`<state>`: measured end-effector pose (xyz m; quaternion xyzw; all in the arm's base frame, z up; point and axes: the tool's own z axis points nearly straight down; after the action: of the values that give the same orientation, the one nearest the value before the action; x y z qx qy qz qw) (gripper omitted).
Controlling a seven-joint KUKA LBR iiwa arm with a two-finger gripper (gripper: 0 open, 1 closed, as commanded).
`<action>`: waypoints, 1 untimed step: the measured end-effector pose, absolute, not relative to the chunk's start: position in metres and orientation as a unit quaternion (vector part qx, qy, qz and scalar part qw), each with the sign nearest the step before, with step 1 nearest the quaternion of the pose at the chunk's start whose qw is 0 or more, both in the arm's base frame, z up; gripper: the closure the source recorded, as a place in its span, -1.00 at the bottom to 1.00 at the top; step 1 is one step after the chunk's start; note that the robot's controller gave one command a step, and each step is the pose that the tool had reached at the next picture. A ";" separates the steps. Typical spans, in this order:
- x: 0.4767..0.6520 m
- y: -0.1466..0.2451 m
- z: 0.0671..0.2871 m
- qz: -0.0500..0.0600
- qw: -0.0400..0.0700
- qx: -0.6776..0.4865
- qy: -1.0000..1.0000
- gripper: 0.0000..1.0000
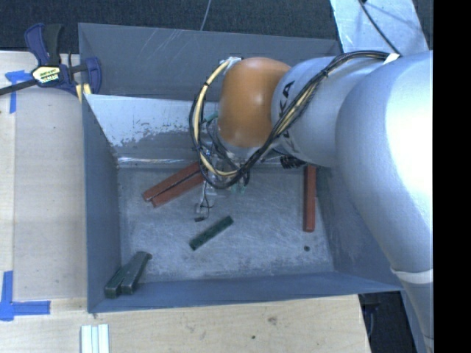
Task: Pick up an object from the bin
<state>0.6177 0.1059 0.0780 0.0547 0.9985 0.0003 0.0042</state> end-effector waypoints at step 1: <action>0.620 0.155 0.074 0.000 0.005 -0.014 1.000 -1.00</action>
Offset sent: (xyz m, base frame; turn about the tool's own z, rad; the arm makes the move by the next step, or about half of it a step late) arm -0.0141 0.0304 -0.0080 -0.5529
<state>0.6199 0.1554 0.0736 -0.0140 0.9999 0.0002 0.0047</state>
